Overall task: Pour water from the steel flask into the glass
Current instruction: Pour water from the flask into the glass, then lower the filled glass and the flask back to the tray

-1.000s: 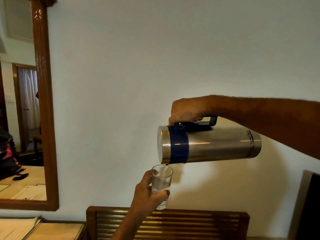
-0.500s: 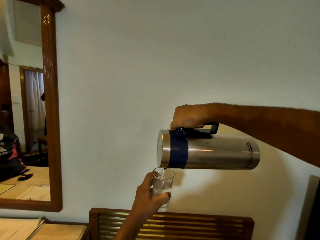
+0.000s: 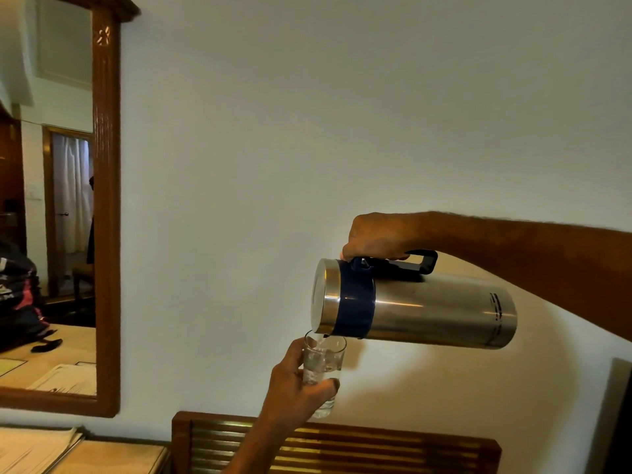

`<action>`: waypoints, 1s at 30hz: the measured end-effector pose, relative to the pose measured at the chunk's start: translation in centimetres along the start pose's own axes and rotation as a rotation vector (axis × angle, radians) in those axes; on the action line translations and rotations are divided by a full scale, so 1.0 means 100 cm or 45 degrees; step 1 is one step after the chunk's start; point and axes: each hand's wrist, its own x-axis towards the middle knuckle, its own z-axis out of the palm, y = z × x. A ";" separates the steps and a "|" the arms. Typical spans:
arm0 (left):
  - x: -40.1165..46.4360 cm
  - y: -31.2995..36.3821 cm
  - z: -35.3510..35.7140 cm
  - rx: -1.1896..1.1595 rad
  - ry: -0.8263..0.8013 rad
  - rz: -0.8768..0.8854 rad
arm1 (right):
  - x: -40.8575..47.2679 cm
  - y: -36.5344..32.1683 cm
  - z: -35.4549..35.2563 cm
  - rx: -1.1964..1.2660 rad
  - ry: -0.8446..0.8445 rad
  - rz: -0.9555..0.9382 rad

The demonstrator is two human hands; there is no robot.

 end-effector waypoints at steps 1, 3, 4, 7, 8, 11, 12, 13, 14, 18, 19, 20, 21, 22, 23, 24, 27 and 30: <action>0.000 0.000 0.000 -0.004 -0.003 -0.002 | 0.000 0.001 0.001 -0.017 -0.001 0.001; -0.002 -0.001 -0.003 -0.015 -0.001 -0.011 | 0.002 0.006 0.003 -0.010 -0.006 0.007; -0.004 0.000 -0.004 -0.022 0.004 -0.015 | 0.002 0.007 0.004 0.022 0.000 0.029; -0.005 0.002 -0.009 -0.012 0.009 -0.018 | -0.004 0.010 0.008 -0.004 0.011 0.030; -0.006 0.003 -0.010 -0.005 0.004 -0.019 | -0.005 0.012 0.009 -0.031 0.034 0.008; -0.007 0.008 -0.012 -0.010 0.002 -0.030 | -0.017 0.015 0.012 0.149 0.106 0.050; -0.007 0.009 -0.012 -0.018 0.001 -0.040 | -0.019 0.017 0.012 0.248 0.121 0.039; -0.008 0.010 -0.011 -0.028 -0.006 -0.050 | -0.022 0.020 0.013 0.327 0.090 0.035; -0.009 0.012 -0.010 -0.035 -0.013 -0.056 | -0.024 0.024 0.014 0.361 0.070 0.037; -0.011 0.015 -0.008 -0.065 -0.038 -0.069 | -0.032 0.036 0.022 0.497 0.083 0.058; -0.011 0.015 -0.007 -0.082 -0.041 -0.081 | -0.036 0.042 0.025 0.528 0.088 0.096; -0.012 0.014 -0.006 -0.097 -0.042 -0.094 | -0.042 0.047 0.029 0.657 0.087 0.123; -0.012 0.013 -0.006 -0.111 -0.044 -0.102 | -0.047 0.053 0.035 0.740 0.082 0.122; -0.013 0.013 -0.006 -0.120 -0.047 -0.110 | -0.053 0.059 0.042 0.791 0.095 0.102; -0.014 0.011 -0.005 -0.128 -0.053 -0.120 | -0.060 0.066 0.051 0.855 0.123 0.093; -0.014 0.010 -0.005 -0.133 -0.058 -0.126 | -0.066 0.074 0.060 0.963 0.146 0.107; -0.020 0.004 0.000 -0.124 -0.065 -0.159 | -0.086 0.099 0.098 1.337 0.155 0.130; -0.028 -0.008 0.010 -0.107 -0.093 -0.209 | -0.108 0.118 0.155 1.680 0.219 0.204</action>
